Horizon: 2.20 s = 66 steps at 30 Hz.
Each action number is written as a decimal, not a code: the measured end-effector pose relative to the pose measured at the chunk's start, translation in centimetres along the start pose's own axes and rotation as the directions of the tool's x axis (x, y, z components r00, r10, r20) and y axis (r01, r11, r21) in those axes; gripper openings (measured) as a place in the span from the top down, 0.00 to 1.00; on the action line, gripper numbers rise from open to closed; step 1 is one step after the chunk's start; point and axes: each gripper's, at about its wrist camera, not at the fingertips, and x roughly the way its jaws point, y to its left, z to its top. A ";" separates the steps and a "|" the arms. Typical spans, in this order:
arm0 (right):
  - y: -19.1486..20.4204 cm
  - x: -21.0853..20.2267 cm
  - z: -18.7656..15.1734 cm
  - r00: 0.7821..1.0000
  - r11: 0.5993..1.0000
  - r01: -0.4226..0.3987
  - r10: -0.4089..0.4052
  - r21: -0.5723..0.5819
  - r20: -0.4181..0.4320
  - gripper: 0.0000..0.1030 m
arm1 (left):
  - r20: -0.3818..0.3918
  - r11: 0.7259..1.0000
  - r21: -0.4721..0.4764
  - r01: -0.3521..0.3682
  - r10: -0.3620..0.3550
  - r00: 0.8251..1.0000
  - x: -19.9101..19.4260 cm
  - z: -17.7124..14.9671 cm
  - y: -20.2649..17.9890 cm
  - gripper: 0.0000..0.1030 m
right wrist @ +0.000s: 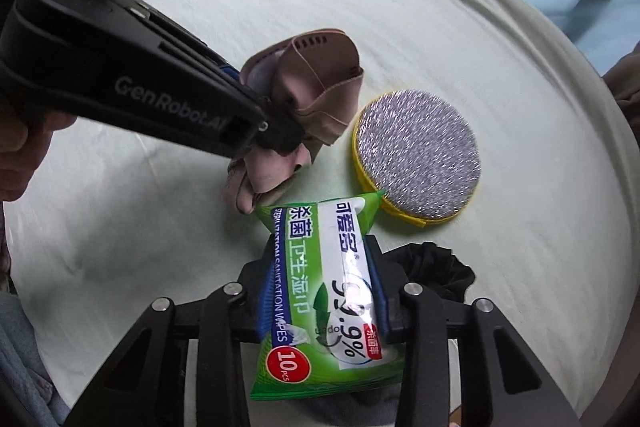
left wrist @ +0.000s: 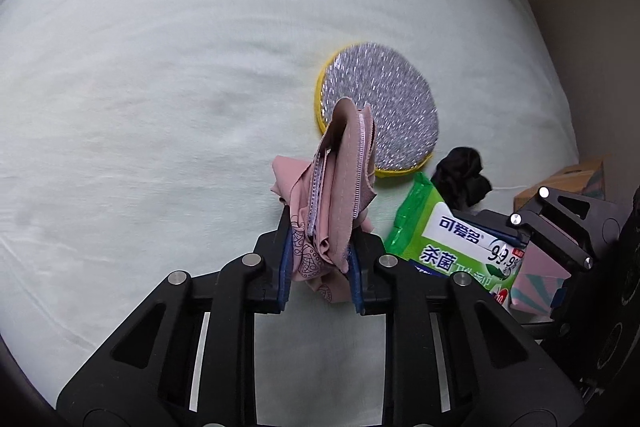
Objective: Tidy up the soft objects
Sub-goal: 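Grasp the pink scrunchie with the left tool while the right tool grasps the green wipes pack, then carry the scrunchie and wipes pack over the cardboard box with both tools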
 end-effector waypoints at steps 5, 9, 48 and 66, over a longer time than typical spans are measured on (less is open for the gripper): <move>0.7 -2.9 0.0 0.999 0.999 0.020 -0.021 0.031 0.033 0.67 | 0.044 1.000 0.006 -0.007 0.007 0.999 -3.4 -0.8 -0.1 0.81; 1.5 -6.1 0.0 0.997 0.997 0.037 -0.042 0.071 0.070 0.67 | 0.080 1.000 0.006 -0.011 0.010 0.997 -6.8 -1.5 -0.4 0.81; -0.7 -39.3 -12.7 0.874 0.763 0.035 -0.336 0.645 0.350 0.67 | 0.397 0.993 0.107 -0.056 0.009 0.918 -30.0 -12.8 -22.6 0.81; -16.3 -35.1 -26.5 0.936 0.660 0.084 -0.310 0.747 0.168 0.67 | 0.231 0.992 0.124 -0.021 -0.009 0.973 -15.8 -8.7 -39.1 0.81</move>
